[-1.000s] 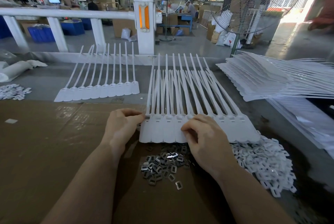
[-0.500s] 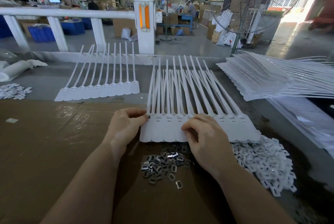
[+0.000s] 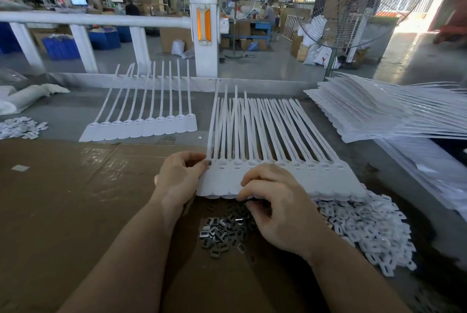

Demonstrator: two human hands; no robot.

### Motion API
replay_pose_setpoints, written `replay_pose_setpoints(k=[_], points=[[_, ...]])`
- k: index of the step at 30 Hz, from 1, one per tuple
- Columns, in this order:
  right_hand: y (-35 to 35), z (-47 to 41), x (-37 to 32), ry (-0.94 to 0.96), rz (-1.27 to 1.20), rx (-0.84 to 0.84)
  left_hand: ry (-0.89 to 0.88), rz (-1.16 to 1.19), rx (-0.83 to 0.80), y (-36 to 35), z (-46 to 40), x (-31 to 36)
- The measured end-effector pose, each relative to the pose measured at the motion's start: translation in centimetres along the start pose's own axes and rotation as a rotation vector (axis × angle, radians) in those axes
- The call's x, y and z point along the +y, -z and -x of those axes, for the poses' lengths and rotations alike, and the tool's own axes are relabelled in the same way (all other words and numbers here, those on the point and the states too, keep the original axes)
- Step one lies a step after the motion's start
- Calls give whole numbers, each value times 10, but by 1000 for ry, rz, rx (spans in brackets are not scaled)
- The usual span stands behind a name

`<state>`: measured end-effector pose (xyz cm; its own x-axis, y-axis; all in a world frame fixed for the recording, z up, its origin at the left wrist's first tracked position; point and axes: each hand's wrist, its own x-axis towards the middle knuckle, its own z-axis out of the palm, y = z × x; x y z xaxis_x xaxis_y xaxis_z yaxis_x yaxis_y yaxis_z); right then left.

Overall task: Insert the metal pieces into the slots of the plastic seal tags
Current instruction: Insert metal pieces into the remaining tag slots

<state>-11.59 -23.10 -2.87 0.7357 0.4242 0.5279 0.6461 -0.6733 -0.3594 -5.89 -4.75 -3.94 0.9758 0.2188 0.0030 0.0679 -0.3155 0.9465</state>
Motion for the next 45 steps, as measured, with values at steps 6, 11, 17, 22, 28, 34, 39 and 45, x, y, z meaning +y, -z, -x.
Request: replay_pose_setpoints(k=[6,11,17,22,28,34,39,45], points=[[0,1,-2,14,33,-163,-18,-29,0,-1,-1,-1],[-2,1,-1,9,68,-242,0,-81,-17,-3,-3,-3],[-4,2,0,-3,21,-231,-31,-125,-34,-2,-1,-4],[-3,0,1,-49,-53,-219,-65,-91,-18,-1,0,-5],[-3,-2,2,-158,-119,60,-71,-74,-26,-1,0,-4],[-7,-2,7,-189,-48,220,-69,-61,-19,0,1,-3],[-7,-1,9,-215,-39,253,-113,-110,13,-1,3,-1],[-7,-2,8,-194,-46,297,-369,-142,145,-2,18,16]])
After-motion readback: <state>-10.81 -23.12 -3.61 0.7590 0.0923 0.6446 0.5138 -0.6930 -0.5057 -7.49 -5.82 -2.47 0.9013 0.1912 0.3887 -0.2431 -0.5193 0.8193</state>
